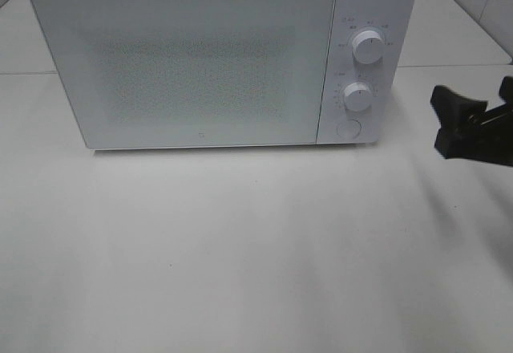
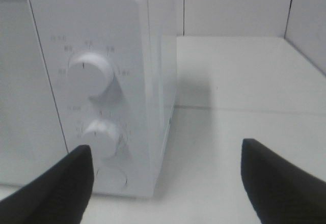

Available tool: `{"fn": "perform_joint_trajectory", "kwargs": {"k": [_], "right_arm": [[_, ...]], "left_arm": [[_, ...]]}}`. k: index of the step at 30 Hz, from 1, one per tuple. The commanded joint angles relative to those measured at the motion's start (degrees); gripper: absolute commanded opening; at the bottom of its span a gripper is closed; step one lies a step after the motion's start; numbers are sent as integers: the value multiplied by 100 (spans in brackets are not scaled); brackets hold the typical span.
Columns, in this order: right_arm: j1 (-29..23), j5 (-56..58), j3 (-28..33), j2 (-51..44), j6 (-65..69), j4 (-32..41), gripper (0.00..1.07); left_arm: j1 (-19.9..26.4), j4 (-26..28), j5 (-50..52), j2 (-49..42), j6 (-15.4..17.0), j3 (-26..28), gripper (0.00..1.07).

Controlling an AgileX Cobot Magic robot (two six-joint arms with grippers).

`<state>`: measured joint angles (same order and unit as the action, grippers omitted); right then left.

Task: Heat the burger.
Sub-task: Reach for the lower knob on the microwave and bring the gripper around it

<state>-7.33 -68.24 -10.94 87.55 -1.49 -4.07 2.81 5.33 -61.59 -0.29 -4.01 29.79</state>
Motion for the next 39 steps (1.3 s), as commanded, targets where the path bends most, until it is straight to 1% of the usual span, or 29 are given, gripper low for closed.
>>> {"fn": "perform_joint_trajectory", "kwargs": {"k": [1,2,3,6,8,9,10,11,14,16,17,19,20,22,25,27,39], "right_arm": [[-6,-1404,-11,413,-29,-109,78],[-80,-1387,-52,550,-29,-11,78],[-286,-1398,-115,716,-57,304,78],[-407,-1398,-149,756,-69,453,77],[-1089,-1392,-424,968,-86,1215,76],[-1089,-1392,-424,968,-86,1215,76],[-1220,-1392,-527,1037,-97,1398,76],[-1524,-1392,-733,1238,-172,1725,76],[-1627,-1392,-819,1312,-218,1851,76],[-1971,-1392,-1192,1639,-252,2246,76],[-1971,-1392,-1192,1639,-252,2246,76],[-2097,-1392,-1438,1851,-292,2269,76],[-2097,-1392,-1438,1851,-292,2269,76],[-2114,-1392,-1662,2080,-384,2280,76],[-2114,-1392,-1730,2143,-424,2303,76],[-2114,-1387,-1960,2298,-602,2418,76],[-2097,-1312,-2464,2670,-865,2584,76]], "left_arm": [[23,-6,11,-86,46,-6,101],[23,-6,11,-86,46,-6,101],[23,-6,11,-86,46,-6,101],[23,-6,11,-86,46,-6,101],[23,-6,11,-86,46,-6,101],[23,-6,11,-86,46,-6,101],[23,-6,11,-86,46,-6,101],[23,-6,11,-86,46,-6,101],[23,-6,11,-86,46,-6,101],[23,-6,11,-86,46,-6,101],[23,-6,11,-86,46,-6,101],[23,-6,11,-86,46,-6,101],[23,-6,11,-86,46,-6,101],[23,-6,11,-86,46,-6,101],[23,-6,11,-86,46,-6,101],[23,-6,11,-86,46,-6,101],[23,-6,11,-86,46,-6,101]]}}
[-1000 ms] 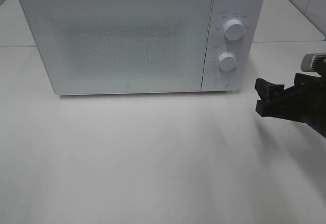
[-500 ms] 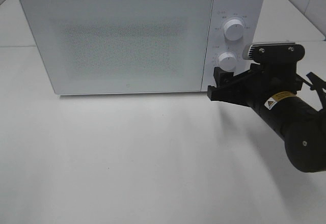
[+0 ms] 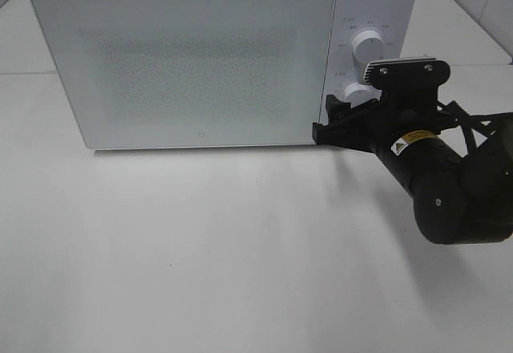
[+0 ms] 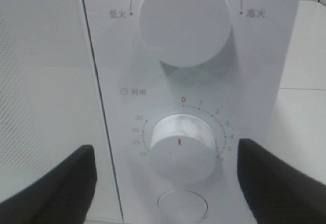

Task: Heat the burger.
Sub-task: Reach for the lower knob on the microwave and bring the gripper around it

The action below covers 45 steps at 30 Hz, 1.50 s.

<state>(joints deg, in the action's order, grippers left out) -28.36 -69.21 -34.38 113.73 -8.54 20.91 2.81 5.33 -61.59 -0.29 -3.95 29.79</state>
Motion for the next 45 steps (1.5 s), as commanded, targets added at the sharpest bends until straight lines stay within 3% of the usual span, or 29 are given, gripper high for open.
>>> {"fn": "perform_joint_trajectory", "kwargs": {"k": [1,45], "right_arm": [[6,-1215,-132,52,-206,103,76],[132,-831,-510,367,-138,292,76]], "left_arm": [[23,-6,11,-86,40,-6,101],[23,-6,11,-86,40,-6,101]]}}
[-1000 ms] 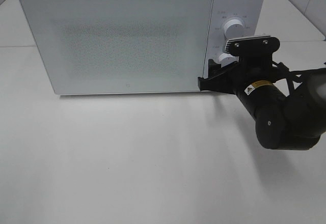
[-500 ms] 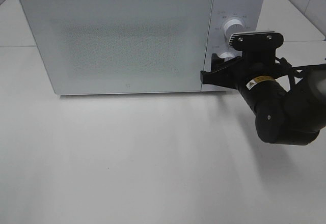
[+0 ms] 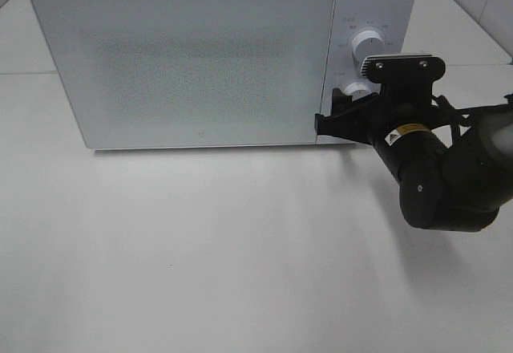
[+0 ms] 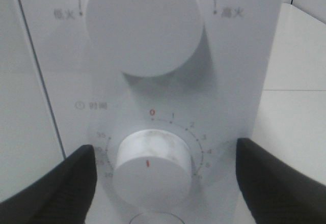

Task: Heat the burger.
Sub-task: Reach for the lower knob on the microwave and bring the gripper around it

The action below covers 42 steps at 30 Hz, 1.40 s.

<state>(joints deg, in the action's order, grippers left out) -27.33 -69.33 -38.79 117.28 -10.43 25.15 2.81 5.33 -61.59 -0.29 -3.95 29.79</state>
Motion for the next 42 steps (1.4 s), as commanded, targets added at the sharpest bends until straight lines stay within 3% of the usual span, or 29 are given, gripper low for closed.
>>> {"fn": "perform_joint_trajectory", "kwargs": {"k": [1,8,13,15,17,18,21,23,24,26,30,35,36,38,39,40,41,42], "right_arm": [[29,-859,-69,11,52,-132,76],[29,-854,-69,11,74,-149,76],[29,-854,-69,11,74,-160,69],[29,-854,-69,11,97,-183,56],[29,-854,-69,11,103,-183,51],[29,-854,-69,11,109,-183,41],[29,-854,-69,11,115,-195,37],[29,-791,-69,11,218,-258,16],[29,-791,-69,11,218,-258,16],[29,-802,-69,11,218,-275,6],[29,-819,-69,11,292,-275,4],[29,-819,-69,11,1581,-275,5],[29,-762,-69,11,2590,-275,6],[29,-745,-69,11,3071,-275,6],[29,-665,-69,11,4309,-275,6],[29,-665,-69,11,4309,-275,6],[29,-619,-69,11,5518,-275,7],[29,-619,-69,11,5518,-275,7]], "left_arm": [[23,-6,11,-86,40,-6,101],[23,-6,11,-86,40,-6,101],[23,-6,11,-86,40,-6,101],[23,-6,11,-86,40,-6,101],[23,-6,11,-86,40,-6,101],[23,-6,11,-86,40,-6,101],[23,-6,11,-86,40,-6,101],[23,-6,11,-86,40,-6,101],[23,-6,11,-86,40,-6,101],[23,-6,11,-86,40,-6,101],[23,-6,11,-86,40,-6,101],[23,-6,11,-86,40,-6,101],[23,-6,11,-86,40,-6,101],[23,-6,11,-86,40,-6,101],[23,-6,11,-86,40,-6,101],[23,-6,11,-86,40,-6,101],[23,-6,11,-86,40,-6,101],[23,-6,11,-86,40,-6,101]]}}
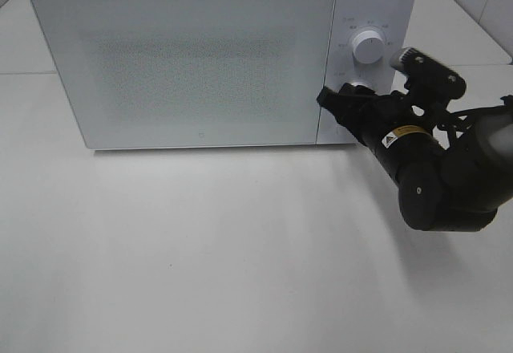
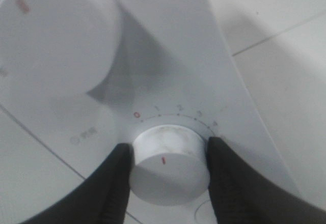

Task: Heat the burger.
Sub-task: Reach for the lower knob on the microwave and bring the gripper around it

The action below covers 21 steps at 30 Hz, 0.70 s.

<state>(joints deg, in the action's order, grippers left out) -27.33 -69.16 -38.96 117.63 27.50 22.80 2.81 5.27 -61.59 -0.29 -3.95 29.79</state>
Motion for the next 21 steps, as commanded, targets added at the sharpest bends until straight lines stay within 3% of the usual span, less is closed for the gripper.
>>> {"fn": "perform_joint_trajectory", "kwargs": {"k": [1,4,9,21], "right_arm": [[29,-619,-52,-23,2166,-46,8],[29,-619,-52,-23,4131,-195,9],[29,-676,-52,-23,5953,-453,11],[34,-688,-52,-23,7723,-424,13]], "left_arm": [[23,0,11,-86,40,-6,101],[23,0,11,-86,40,-6,101],[23,0,11,-86,40,-6,101],[23,0,11,-86,40,-6,101]]}}
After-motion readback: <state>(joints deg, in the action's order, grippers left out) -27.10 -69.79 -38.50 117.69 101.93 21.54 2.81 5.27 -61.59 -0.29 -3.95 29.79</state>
